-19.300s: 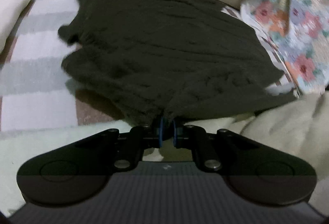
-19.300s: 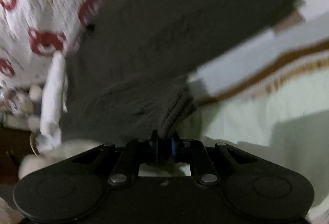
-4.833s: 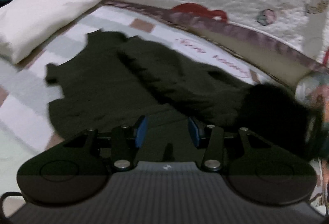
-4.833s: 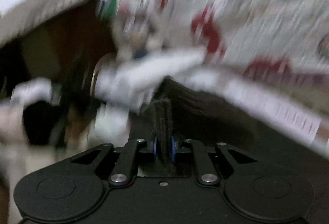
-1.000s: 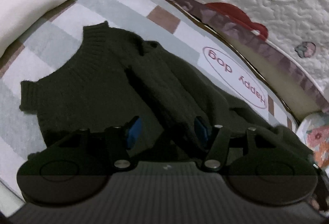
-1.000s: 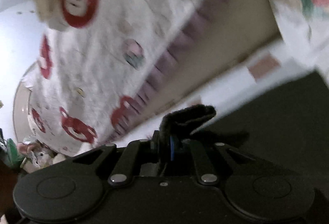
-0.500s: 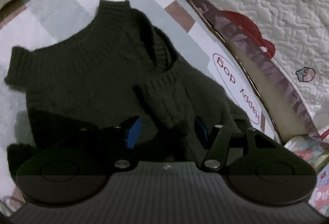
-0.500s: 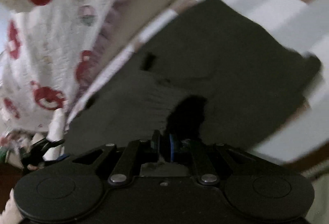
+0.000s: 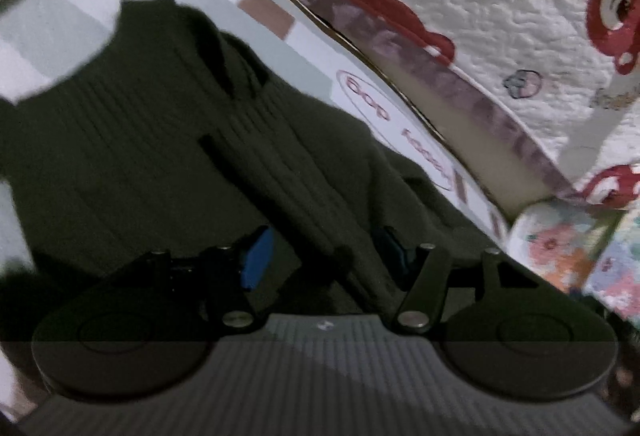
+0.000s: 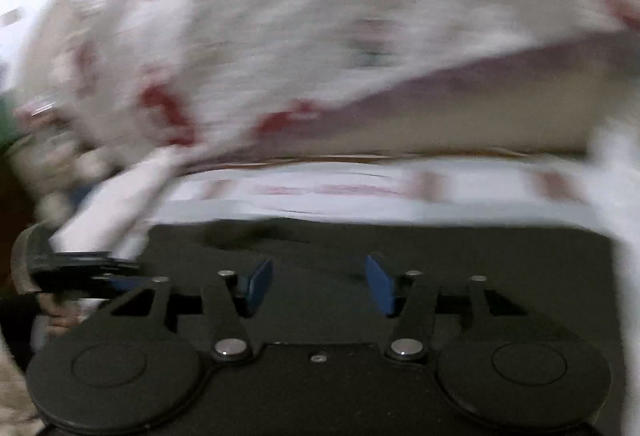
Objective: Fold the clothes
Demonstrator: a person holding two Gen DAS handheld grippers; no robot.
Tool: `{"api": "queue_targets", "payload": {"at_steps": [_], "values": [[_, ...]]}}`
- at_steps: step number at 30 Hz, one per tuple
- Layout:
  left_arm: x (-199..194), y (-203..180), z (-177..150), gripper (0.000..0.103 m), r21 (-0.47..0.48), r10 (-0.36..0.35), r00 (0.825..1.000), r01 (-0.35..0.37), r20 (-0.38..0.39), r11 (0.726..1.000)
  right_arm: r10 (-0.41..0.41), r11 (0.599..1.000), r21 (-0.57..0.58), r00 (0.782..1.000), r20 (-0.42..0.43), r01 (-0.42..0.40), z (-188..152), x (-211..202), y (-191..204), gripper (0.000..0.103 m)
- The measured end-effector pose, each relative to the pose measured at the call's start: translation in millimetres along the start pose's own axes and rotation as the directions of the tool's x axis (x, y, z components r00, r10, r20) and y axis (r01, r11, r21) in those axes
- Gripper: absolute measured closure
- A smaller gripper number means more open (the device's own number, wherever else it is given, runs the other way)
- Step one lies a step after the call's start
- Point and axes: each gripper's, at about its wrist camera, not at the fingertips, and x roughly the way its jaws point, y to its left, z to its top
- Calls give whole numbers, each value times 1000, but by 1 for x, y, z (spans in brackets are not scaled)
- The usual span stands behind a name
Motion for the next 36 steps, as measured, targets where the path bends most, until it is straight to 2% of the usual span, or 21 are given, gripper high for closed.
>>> {"api": "queue_targets", "payload": {"at_steps": [2, 4, 5, 6, 7, 8, 9, 10, 12, 13, 15, 17, 20, 22, 23, 24, 26, 29, 32, 34, 36], "values": [[0, 1, -3, 46, -5, -22, 1000, 22, -17, 1000, 95, 995, -32, 995, -39, -96, 21, 49, 27, 45], [-2, 3, -4, 51, 0, -25, 999, 26, -29, 1000, 111, 992, -58, 992, -55, -114, 29, 85, 51, 45], [-3, 3, -3, 75, 9, 7, 999, -7, -35, 1000, 97, 992, -74, 992, -79, -102, 39, 112, 57, 46], [-3, 2, -1, 89, 27, 68, 997, -67, -45, 997, 102, 989, -95, 988, -112, -113, 44, 133, 60, 49], [-2, 0, 0, 89, 51, 127, 991, -125, -46, 991, 106, 986, -116, 984, -146, -124, 48, 154, 62, 66], [-3, -1, 1, 89, 67, 147, 988, -145, -37, 987, 97, 984, -132, 978, -185, -123, 48, 171, 61, 89], [-4, 2, 1, 89, 60, 129, 991, -127, -39, 990, 87, 981, -148, 971, -223, -122, 48, 189, 59, 92], [-6, 5, 2, 89, 52, 111, 993, -108, -42, 993, 77, 979, -163, 963, -260, -122, 48, 206, 57, 91], [-8, 8, 4, 88, 37, 76, 996, -74, -36, 997, 96, 988, -90, 949, -299, -128, 37, 215, 47, 91], [-9, 9, 6, 85, 30, 59, 998, -58, -30, 998, 115, 989, -49, 941, -318, -138, 33, 219, 43, 91], [-10, 12, 10, 72, -3, 26, 999, -26, -25, 1000, 154, 988, 33, 923, -352, -153, 26, 227, 35, 89], [-9, 17, 16, 70, -49, -7, 1000, 5, -26, 999, 148, 989, 44, 922, -357, -142, 27, 236, 37, 84], [-3, 25, 26, 68, -136, 7, 1000, -10, -20, 991, 207, 978, 94, 906, -370, -185, 28, 248, 41, 77], [-1, 30, 31, 54, -187, 34, 999, -30, 16, 982, 240, 969, 151, 893, -380, -196, 21, 257, 45, 69], [-1, 33, 30, 46, -222, 35, 998, -24, 48, 975, 266, 962, 175, 878, -397, -212, 17, 262, 49, 69], [-2, 36, 30, 44, -256, 35, 996, -14, 77, 967, 287, 956, 188, 862, -417, -227, 14, 266, 54, 69], [-2, 41, 26, 43, -310, -7, 994, 39, 105, 950, 370, 929, 208, 805, -463, -306, 6, 268, 67, 69], [1, 38, 19, 48, -236, -38, 994, 61, 101, 970, 336, 938, 88, 824, -457, -334, -3, 254, 88, 69], [7, 31, 16, 82, -129, -21, 997, 31, 79, 991, 268, 960, 39, 865, -425, -279, -5, 244, 92, 64], [11, 28, 13, 83, -82, 4, 997, 2, 72, 997, 238, 970, 45, 886, -398, -241, -4, 237, 90, 54], [11, 26, 12, 83, -63, 11, 996, -6, 83, 998, 231, 973, 75, 896, -380, -219, -4, 232, 85, 52]]}}
